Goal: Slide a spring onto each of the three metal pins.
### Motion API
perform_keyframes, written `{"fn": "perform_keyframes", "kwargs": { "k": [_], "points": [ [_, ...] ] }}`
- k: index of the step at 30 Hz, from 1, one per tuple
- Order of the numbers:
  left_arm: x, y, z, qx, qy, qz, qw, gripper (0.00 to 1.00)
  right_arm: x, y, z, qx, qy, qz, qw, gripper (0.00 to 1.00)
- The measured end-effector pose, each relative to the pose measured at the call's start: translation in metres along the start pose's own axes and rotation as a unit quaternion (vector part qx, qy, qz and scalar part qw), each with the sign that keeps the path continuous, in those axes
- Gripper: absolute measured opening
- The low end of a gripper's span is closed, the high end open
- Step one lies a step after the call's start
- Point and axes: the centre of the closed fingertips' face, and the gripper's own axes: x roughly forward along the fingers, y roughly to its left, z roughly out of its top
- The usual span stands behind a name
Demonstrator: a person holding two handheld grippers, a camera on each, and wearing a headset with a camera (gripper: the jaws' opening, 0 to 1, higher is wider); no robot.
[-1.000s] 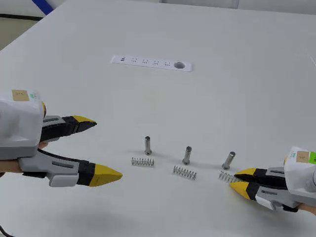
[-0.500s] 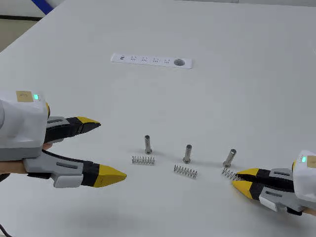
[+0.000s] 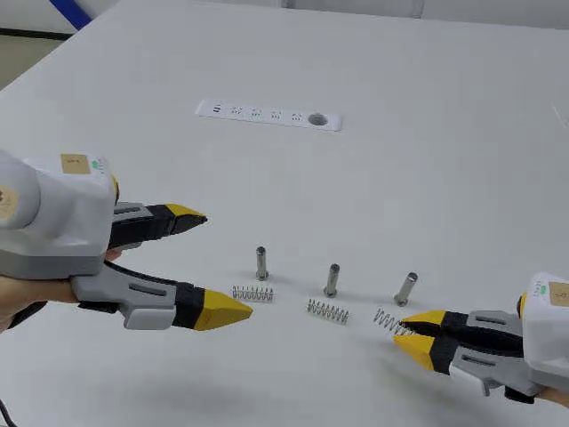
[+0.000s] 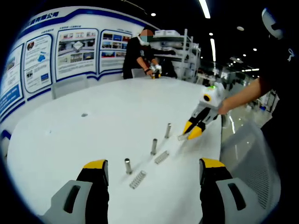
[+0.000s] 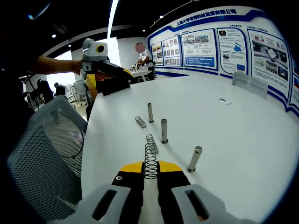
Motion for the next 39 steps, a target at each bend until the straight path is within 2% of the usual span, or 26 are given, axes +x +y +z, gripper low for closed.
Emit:
{"fn": "perform_keyframes", "kwargs": {
  "k": [4, 7, 12, 16, 21, 24, 28, 31, 39],
  "points": [
    [0.01, -0.014, 0.002, 0.016, 0.0, -0.022, 0.9996, 0.75, -0.007, 0.005, 0.023, -0.027, 0.0, 0.004, 0.9996, 0.11],
    [0.016, -0.024, 0.007, 0.019, -0.007, -0.038, 0.9991, 0.75, -0.012, 0.008, 0.039, -0.047, 0.001, 0.009, 0.9989, 0.11],
    [0.03, -0.04, 0.02, 0.028, -0.025, -0.065, 0.9972, 0.71, -0.019, 0.014, 0.056, -0.087, 0.014, 0.017, 0.996, 0.11],
    [0.04, -0.054, 0.028, 0.033, -0.037, -0.085, 0.9951, 0.68, -0.02, 0.028, 0.07, -0.098, 0.011, 0.037, 0.9945, 0.11],
    [0.052, -0.075, 0.033, 0.037, -0.046, -0.118, 0.9913, 0.59, -0.02, 0.043, 0.076, -0.124, 0.017, 0.05, 0.9909, 0.11],
    [0.057, -0.084, 0.034, 0.043, -0.046, -0.129, 0.9897, 0.56, -0.022, 0.044, 0.075, -0.126, 0.024, 0.052, 0.9904, 0.11],
    [0.061, -0.09, 0.037, 0.049, -0.054, -0.138, 0.9878, 0.48, -0.024, 0.051, 0.075, -0.129, 0.025, 0.059, 0.9896, 0.11],
    [0.062, -0.093, 0.043, 0.042, -0.065, -0.143, 0.9867, 0.44, -0.024, 0.054, 0.075, -0.133, 0.029, 0.062, 0.9887, 0.11],
    [0.063, -0.101, 0.046, 0.048, -0.068, -0.162, 0.9833, 0.28, -0.024, 0.059, 0.074, -0.139, 0.035, 0.072, 0.9871, 0.11]
  ]
}}
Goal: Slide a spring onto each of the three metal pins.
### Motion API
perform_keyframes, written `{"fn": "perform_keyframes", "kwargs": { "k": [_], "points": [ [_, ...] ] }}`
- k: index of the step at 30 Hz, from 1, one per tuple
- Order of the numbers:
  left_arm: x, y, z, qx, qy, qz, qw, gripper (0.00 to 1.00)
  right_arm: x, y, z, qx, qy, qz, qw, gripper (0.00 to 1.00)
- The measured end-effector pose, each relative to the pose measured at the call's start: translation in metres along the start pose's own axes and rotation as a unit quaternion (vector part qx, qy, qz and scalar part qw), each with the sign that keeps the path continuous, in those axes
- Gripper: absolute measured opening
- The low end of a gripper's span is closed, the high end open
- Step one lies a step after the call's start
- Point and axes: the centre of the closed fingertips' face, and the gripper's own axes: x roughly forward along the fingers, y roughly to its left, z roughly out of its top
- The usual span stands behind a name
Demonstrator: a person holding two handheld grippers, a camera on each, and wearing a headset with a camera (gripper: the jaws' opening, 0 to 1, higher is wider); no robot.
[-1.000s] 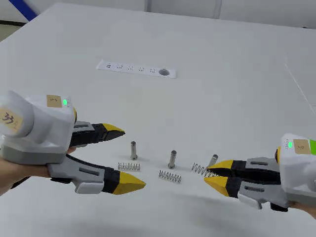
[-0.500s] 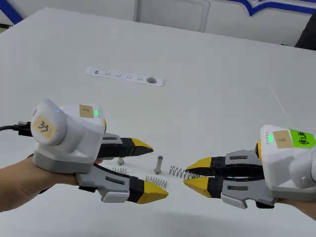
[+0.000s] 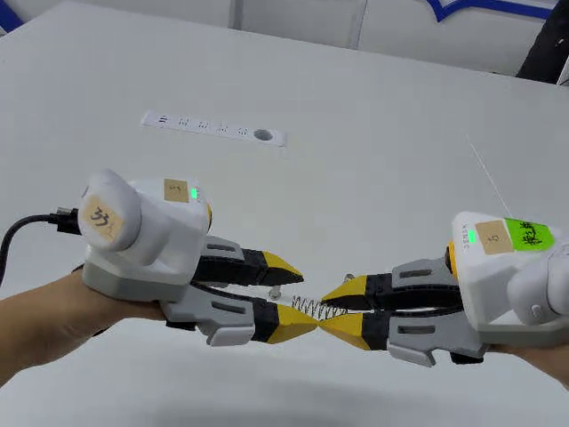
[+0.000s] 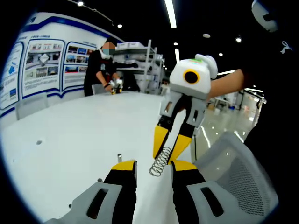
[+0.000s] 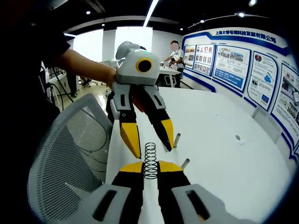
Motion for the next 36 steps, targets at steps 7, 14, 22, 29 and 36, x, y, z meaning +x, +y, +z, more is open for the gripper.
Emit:
{"fn": "perform_keyframes", "kwargs": {
  "k": [7, 14, 22, 29, 36],
  "points": [
    [0.004, -0.005, -0.009, 0.023, 0.031, -0.02, 0.999, 0.19, 0.0, 0.001, -0.001, -0.004, 0.006, 0.003, 1.0, 0.11],
    [0.007, -0.006, -0.016, 0.055, 0.059, -0.025, 0.9964, 0.15, 0.001, 0.004, 0.002, -0.007, 0.006, 0.01, 0.9999, 0.11],
    [0.008, -0.005, -0.021, 0.071, 0.075, -0.021, 0.9944, 0.14, 0.004, 0.005, 0.0, -0.011, 0.018, 0.014, 0.9997, 0.11],
    [0.01, -0.009, -0.024, 0.093, 0.093, -0.027, 0.9909, 0.14, 0.011, 0.01, 0.0, -0.034, 0.047, 0.029, 0.9979, 0.11],
    [0.006, -0.011, -0.028, 0.094, 0.1, -0.034, 0.9899, 0.11, 0.012, 0.015, 0.001, -0.04, 0.056, 0.037, 0.9969, 0.11]
  ]
}}
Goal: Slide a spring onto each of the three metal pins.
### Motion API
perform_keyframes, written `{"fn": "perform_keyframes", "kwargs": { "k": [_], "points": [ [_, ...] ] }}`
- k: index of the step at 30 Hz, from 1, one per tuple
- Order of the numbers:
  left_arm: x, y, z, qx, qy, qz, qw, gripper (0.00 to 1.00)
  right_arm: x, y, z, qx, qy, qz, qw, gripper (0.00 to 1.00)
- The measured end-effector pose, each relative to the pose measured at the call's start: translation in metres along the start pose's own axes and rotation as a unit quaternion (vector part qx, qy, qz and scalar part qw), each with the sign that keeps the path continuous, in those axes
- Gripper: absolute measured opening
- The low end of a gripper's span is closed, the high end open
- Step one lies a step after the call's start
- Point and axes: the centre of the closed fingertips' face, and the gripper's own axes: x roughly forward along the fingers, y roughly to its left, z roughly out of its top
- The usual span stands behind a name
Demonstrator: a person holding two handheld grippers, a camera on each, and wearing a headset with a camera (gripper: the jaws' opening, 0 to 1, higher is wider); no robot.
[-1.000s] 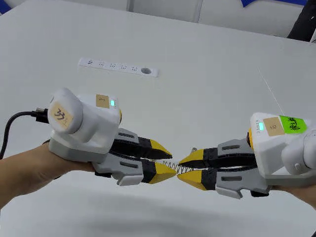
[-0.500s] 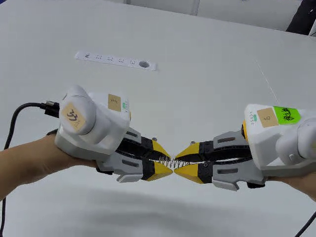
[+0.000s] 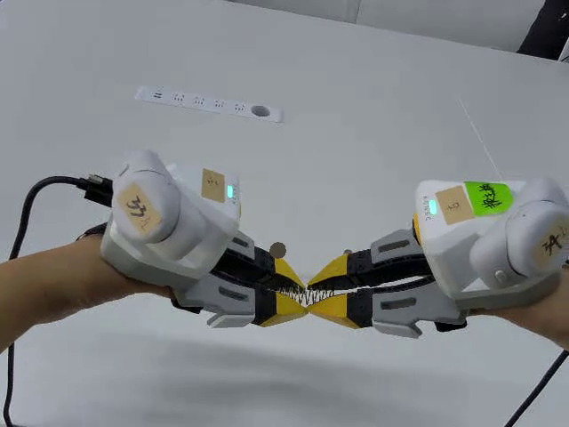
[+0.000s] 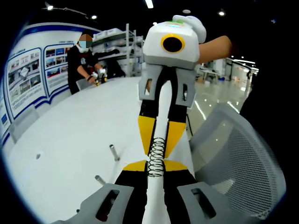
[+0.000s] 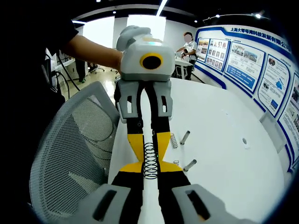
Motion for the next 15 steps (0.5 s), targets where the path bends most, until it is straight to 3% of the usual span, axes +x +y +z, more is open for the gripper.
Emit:
{"fn": "perform_keyframes", "kwargs": {
  "k": [7, 10, 13, 15],
  "points": [
    [-0.0031, -0.0043, 0.0034, 0.016, -0.009, -0.002, 0.9998, 0.1, -0.0041, -0.0032, -0.0008, 0.046, -0.023, -0.006, 0.9987, 0.16],
    [-0.0056, -0.0022, 0.0061, 0.012, -0.017, 0.002, 0.9998, 0.1, -0.0065, -0.0014, 0.0001, 0.037, -0.032, -0.003, 0.9988, 0.14],
    [-0.008, -0.0017, 0.0089, 0.01, -0.024, 0.002, 0.9997, 0.1, -0.0059, -0.0028, -0.0043, 0.034, -0.02, -0.005, 0.9992, 0.14],
    [-0.0086, -0.0014, 0.0087, 0.011, -0.024, 0.003, 0.9996, 0.1, -0.0069, -0.0034, -0.0016, 0.044, -0.032, -0.004, 0.9985, 0.12]
  ]
}}
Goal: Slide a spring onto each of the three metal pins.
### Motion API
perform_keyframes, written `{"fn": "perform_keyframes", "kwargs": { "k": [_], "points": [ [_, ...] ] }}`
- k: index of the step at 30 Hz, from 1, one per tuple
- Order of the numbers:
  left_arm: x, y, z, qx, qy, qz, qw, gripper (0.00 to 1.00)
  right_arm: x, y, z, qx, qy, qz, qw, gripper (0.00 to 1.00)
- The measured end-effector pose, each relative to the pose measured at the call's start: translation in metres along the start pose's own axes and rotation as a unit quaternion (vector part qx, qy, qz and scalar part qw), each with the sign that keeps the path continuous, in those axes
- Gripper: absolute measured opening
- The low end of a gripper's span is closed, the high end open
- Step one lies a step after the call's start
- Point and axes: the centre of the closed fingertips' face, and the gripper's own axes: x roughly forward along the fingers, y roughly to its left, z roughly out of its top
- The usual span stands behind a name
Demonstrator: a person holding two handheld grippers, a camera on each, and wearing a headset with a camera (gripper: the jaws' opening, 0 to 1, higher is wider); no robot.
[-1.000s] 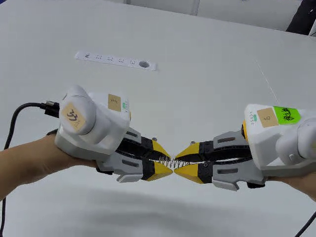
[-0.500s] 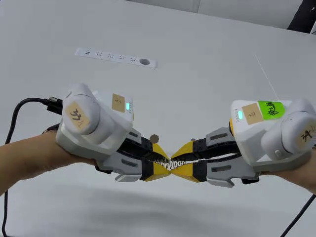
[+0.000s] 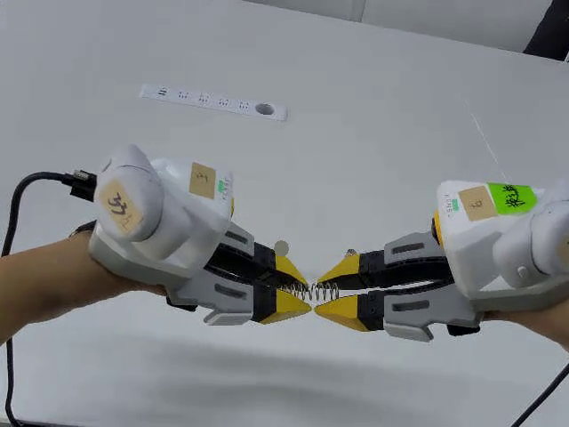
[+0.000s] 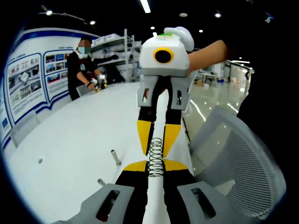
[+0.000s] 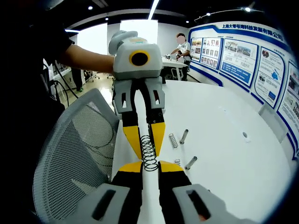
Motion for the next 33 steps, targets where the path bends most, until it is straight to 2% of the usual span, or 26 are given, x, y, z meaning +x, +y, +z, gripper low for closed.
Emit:
{"fn": "perform_keyframes", "kwargs": {
  "k": [1, 4, 10, 13, 18, 22, 29, 33],
  "points": [
    [-0.001, 0.0, 0.0, 0.0, 0.0, 0.001, 1.0, 0.1, -0.001, -0.001, 0.005, 0.002, -0.014, -0.001, 0.9999, 0.12],
    [-0.002, -0.001, -0.001, -0.003, -0.001, 0.001, 1.0, 0.1, -0.002, 0.001, 0.012, 0.02, -0.034, 0.008, 0.9992, 0.12],
    [-0.004, -0.002, -0.001, -0.001, 0.001, 0.0, 1.0, 0.1, -0.001, 0.004, 0.019, 0.026, -0.044, 0.017, 0.9985, 0.12],
    [-0.004, -0.002, -0.002, 0.0, 0.002, 0.001, 1.0, 0.1, -0.003, 0.003, 0.032, 0.048, -0.075, 0.02, 0.9958, 0.11],
    [-0.003, 0.0, -0.002, 0.001, 0.003, 0.005, 1.0, 0.1, -0.002, 0.004, 0.035, 0.039, -0.073, 0.016, 0.9965, 0.11],
    [-0.003, -0.001, 0.001, -0.007, -0.006, 0.006, 0.9999, 0.1, -0.002, 0.003, 0.044, 0.051, -0.092, 0.013, 0.9943, 0.11],
    [-0.003, 0.0, 0.003, -0.013, -0.012, 0.011, 0.9998, 0.1, 0.0, 0.003, 0.053, 0.058, -0.101, 0.012, 0.9931, 0.11],
    [-0.003, 0.0, 0.004, -0.019, -0.017, 0.011, 0.9996, 0.1, 0.002, 0.005, 0.058, 0.037, -0.094, 0.013, 0.9948, 0.11]
  ]
}}
